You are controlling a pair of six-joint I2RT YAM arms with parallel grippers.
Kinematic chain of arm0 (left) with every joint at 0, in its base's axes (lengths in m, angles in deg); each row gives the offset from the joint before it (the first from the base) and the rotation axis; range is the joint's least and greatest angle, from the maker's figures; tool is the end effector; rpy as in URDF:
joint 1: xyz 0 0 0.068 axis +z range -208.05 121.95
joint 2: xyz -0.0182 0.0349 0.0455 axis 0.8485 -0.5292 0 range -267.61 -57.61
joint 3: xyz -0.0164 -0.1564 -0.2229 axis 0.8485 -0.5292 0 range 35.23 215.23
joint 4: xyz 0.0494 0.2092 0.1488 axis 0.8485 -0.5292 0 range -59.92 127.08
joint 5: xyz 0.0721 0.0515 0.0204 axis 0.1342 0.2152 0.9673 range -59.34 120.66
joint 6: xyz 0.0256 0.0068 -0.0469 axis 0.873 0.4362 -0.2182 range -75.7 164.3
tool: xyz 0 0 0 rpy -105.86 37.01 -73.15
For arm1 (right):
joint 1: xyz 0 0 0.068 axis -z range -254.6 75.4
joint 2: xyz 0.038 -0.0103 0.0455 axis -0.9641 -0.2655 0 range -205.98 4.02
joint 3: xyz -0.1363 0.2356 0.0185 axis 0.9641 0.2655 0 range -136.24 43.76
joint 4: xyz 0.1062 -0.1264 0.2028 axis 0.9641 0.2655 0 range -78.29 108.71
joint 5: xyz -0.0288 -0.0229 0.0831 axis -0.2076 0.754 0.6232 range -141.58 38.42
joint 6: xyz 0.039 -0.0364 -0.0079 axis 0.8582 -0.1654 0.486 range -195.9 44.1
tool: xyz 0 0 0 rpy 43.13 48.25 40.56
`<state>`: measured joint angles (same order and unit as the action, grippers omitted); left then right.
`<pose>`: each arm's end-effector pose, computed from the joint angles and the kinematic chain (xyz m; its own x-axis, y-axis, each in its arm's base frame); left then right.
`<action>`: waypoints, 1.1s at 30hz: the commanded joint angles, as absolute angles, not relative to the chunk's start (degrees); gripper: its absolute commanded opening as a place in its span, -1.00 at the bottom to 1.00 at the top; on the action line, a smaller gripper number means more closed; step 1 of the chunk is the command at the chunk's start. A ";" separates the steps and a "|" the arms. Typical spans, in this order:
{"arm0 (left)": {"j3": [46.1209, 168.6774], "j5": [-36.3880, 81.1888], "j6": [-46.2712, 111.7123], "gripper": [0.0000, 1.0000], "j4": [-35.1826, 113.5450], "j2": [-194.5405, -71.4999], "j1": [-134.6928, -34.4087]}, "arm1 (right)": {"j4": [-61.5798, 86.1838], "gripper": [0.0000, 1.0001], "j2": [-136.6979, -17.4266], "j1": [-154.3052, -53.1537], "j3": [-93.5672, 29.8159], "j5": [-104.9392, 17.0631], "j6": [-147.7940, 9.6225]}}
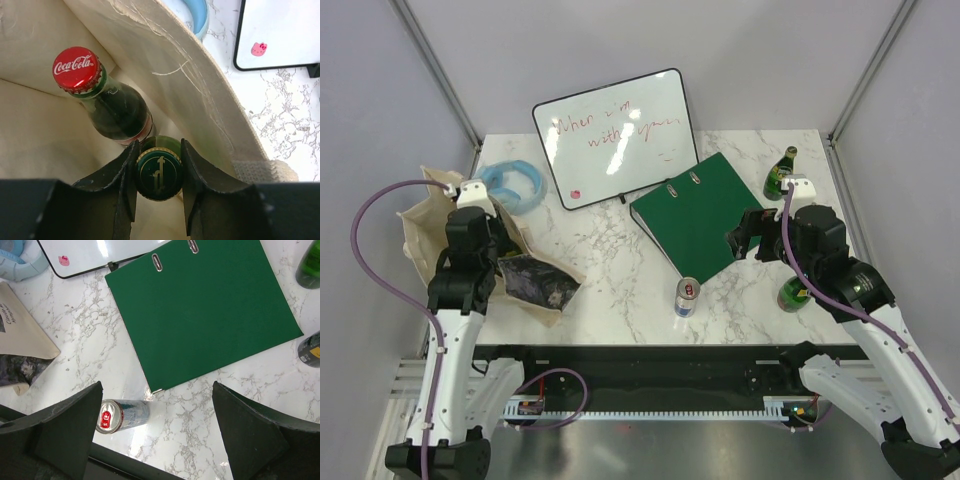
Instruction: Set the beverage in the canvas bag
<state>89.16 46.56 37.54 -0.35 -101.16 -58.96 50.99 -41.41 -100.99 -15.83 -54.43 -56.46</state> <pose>0.1553 0.0072 0.3494 -0.4245 -0.1065 -0.8992 -0.2807 0.9596 0.0189 0.1413 0.0682 0.3732 -0.4930 0.1266 -0.8608 -0.2539 0.9253 0.2815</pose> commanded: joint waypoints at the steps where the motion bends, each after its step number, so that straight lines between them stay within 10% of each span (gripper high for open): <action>1: 90.86 44.64 34.99 -0.95 11.41 -100.24 -56.49 | 48.53 0.96 -40.98 -101.32 -15.83 -55.36 -57.18; 33: 79.09 39.10 31.56 -0.95 18.00 -99.71 -51.90 | 48.62 0.96 -42.30 -101.41 -16.71 -54.92 -57.18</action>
<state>78.69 39.11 34.56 7.41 -100.01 -52.05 50.84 -41.94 -101.10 -15.75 -54.63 -56.46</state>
